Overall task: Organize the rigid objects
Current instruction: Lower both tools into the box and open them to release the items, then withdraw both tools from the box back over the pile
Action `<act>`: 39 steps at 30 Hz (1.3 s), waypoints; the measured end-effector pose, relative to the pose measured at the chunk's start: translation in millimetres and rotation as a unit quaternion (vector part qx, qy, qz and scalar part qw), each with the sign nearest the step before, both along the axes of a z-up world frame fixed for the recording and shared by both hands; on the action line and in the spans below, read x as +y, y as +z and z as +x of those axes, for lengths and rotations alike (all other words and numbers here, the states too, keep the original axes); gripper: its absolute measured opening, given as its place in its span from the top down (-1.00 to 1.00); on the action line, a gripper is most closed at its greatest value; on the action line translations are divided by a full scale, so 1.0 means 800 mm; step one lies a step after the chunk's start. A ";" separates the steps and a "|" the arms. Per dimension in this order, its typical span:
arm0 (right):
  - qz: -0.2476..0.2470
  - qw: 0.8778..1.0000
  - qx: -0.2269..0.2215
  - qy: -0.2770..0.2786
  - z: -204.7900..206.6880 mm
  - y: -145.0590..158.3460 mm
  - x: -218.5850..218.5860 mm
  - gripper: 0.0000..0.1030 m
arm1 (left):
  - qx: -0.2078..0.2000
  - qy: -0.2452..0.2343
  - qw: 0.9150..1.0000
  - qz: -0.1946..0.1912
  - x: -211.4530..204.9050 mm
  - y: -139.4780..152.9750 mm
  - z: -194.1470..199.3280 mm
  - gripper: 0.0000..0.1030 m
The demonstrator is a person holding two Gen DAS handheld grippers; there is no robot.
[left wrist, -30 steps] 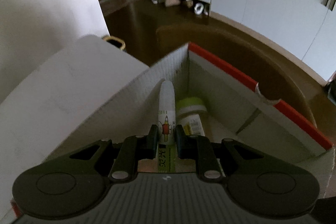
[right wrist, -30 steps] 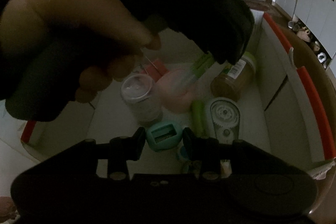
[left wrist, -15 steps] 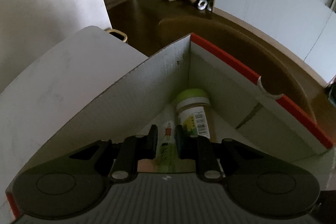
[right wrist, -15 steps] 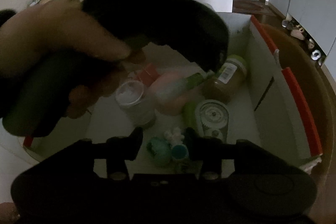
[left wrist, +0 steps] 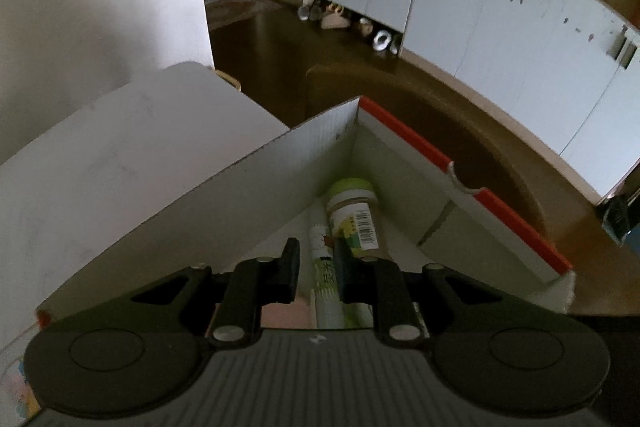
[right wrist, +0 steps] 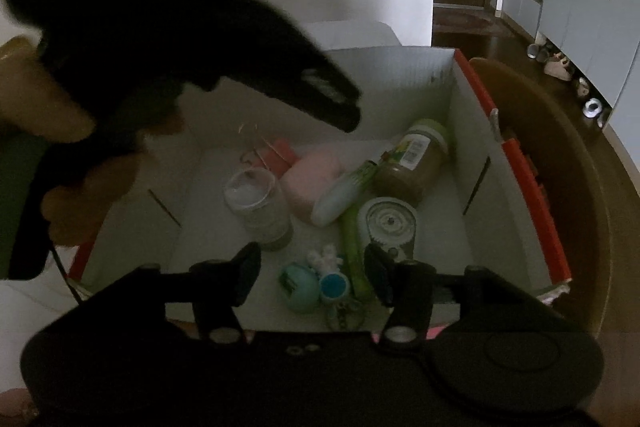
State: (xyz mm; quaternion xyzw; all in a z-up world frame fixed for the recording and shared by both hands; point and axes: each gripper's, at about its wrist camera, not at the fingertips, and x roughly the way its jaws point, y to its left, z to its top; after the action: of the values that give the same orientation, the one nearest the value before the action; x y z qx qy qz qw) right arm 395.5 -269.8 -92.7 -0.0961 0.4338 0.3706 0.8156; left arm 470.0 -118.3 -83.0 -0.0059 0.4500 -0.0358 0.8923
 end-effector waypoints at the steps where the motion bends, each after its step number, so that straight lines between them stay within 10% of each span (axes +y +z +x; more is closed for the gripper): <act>1: 0.002 1.000 -0.001 0.002 0.000 0.004 0.001 -0.15 | -0.004 -0.001 1.000 -0.003 0.000 0.004 -0.008 0.66; 35: 0.093 0.995 -0.039 0.022 -0.105 0.102 0.053 -0.75 | -0.098 0.092 0.990 -0.050 0.186 0.084 -0.240 0.65; 39: 0.091 0.994 -0.042 0.035 -0.128 0.102 0.081 -0.78 | -0.104 0.100 0.988 -0.049 0.214 0.081 -0.263 0.08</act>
State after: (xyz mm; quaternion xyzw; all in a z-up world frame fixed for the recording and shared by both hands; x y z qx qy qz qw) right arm 292.8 -205.0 -10.8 -0.0522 0.3600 0.4321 0.8252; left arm 259.5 52.6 -18.0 -0.0907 0.3495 0.0311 0.9320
